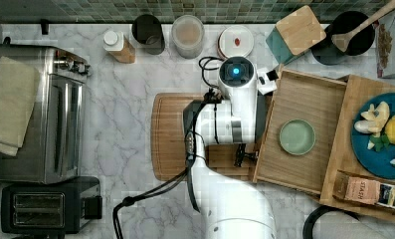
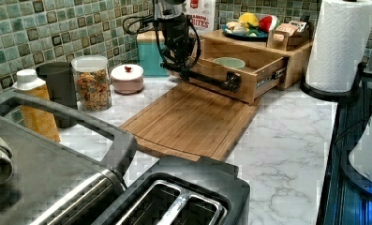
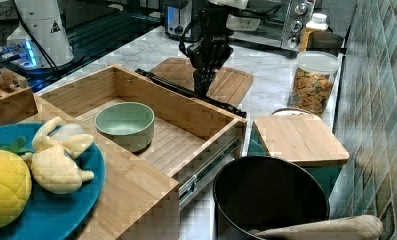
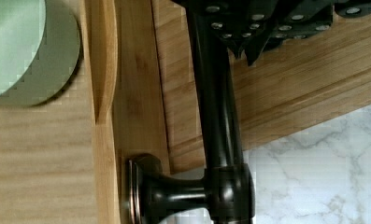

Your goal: Close the drawer.

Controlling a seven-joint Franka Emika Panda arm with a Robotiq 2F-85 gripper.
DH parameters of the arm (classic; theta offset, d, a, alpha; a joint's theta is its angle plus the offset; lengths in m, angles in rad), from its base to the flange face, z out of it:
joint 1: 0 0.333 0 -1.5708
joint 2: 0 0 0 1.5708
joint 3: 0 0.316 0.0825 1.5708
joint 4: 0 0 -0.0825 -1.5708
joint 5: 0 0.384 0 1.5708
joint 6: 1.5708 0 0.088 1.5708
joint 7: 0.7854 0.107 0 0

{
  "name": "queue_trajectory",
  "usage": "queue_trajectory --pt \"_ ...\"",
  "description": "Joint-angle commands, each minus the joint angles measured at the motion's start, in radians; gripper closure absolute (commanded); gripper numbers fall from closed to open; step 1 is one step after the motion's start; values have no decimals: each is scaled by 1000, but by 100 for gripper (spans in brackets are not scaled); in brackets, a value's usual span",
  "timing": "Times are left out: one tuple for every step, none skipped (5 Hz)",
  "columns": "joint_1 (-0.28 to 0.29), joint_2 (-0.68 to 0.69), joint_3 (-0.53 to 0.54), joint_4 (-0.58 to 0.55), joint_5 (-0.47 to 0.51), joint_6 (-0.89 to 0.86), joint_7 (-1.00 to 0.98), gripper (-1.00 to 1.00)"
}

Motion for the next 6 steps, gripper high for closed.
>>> queue_trajectory --pt "-207 -108 -100 -71 47 70 -390 100" --pt "-309 -51 -89 -123 159 279 -615 100" --pt "-377 -9 -83 -96 209 303 -751 100" --pt "-353 -33 -132 -72 156 232 -695 100" --pt "-359 -33 -125 -72 152 232 -692 100" --pt "-363 -34 -121 -72 150 232 -691 100"
